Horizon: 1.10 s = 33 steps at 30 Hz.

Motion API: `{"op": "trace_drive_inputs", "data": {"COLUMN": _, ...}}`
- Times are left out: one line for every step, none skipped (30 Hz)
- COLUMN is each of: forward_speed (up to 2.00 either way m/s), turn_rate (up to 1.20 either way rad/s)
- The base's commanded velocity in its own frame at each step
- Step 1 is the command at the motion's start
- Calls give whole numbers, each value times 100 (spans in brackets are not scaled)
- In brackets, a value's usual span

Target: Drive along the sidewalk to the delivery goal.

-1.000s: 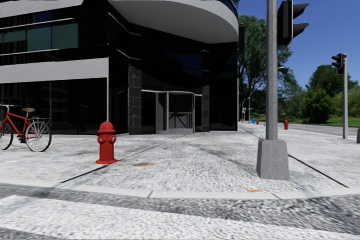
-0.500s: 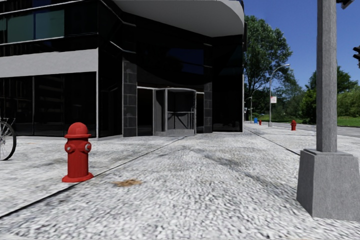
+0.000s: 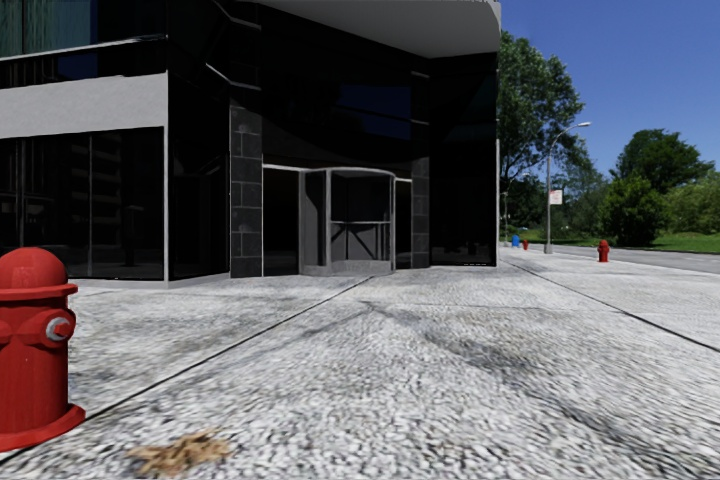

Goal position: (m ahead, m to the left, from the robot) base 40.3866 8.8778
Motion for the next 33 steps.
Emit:
{"op": "trace_drive_inputs", "data": {"forward_speed": 165, "turn_rate": 0}}
{"op": "trace_drive_inputs", "data": {"forward_speed": 165, "turn_rate": 0}}
{"op": "trace_drive_inputs", "data": {"forward_speed": 164, "turn_rate": 0}}
{"op": "trace_drive_inputs", "data": {"forward_speed": 164, "turn_rate": 0}}
{"op": "trace_drive_inputs", "data": {"forward_speed": 164, "turn_rate": -32}}
{"op": "trace_drive_inputs", "data": {"forward_speed": 164, "turn_rate": -32}}
{"op": "trace_drive_inputs", "data": {"forward_speed": 164, "turn_rate": -80}}
{"op": "trace_drive_inputs", "data": {"forward_speed": 164, "turn_rate": -97}}
{"op": "trace_drive_inputs", "data": {"forward_speed": 164, "turn_rate": -103}}
{"op": "trace_drive_inputs", "data": {"forward_speed": 164, "turn_rate": -106}}
{"op": "trace_drive_inputs", "data": {"forward_speed": 164, "turn_rate": -106}}
{"op": "trace_drive_inputs", "data": {"forward_speed": 164, "turn_rate": -112}}
{"op": "trace_drive_inputs", "data": {"forward_speed": 164, "turn_rate": -117}}
{"op": "trace_drive_inputs", "data": {"forward_speed": 164, "turn_rate": -120}}
{"op": "trace_drive_inputs", "data": {"forward_speed": 164, "turn_rate": -120}}
{"op": "trace_drive_inputs", "data": {"forward_speed": 164, "turn_rate": -120}}
{"op": "trace_drive_inputs", "data": {"forward_speed": 164, "turn_rate": -120}}
{"op": "trace_drive_inputs", "data": {"forward_speed": 164, "turn_rate": -120}}
{"op": "trace_drive_inputs", "data": {"forward_speed": 164, "turn_rate": -120}}
{"op": "trace_drive_inputs", "data": {"forward_speed": 164, "turn_rate": -120}}
{"op": "trace_drive_inputs", "data": {"forward_speed": 164, "turn_rate": -120}}
{"op": "trace_drive_inputs", "data": {"forward_speed": 164, "turn_rate": -120}}
{"op": "trace_drive_inputs", "data": {"forward_speed": 164, "turn_rate": -120}}
{"op": "trace_drive_inputs", "data": {"forward_speed": 164, "turn_rate": -120}}
{"op": "trace_drive_inputs", "data": {"forward_speed": 164, "turn_rate": -120}}
{"op": "trace_drive_inputs", "data": {"forward_speed": 164, "turn_rate": -120}}
{"op": "trace_drive_inputs", "data": {"forward_speed": 164, "turn_rate": -120}}
{"op": "trace_drive_inputs", "data": {"forward_speed": 164, "turn_rate": -82}}
{"op": "trace_drive_inputs", "data": {"forward_speed": 164, "turn_rate": -8}}
{"op": "trace_drive_inputs", "data": {"forward_speed": 164, "turn_rate": 0}}
{"op": "trace_drive_inputs", "data": {"forward_speed": 164, "turn_rate": 0}}
{"op": "trace_drive_inputs", "data": {"forward_speed": 164, "turn_rate": 0}}
{"op": "trace_drive_inputs", "data": {"forward_speed": 171, "turn_rate": 0}}
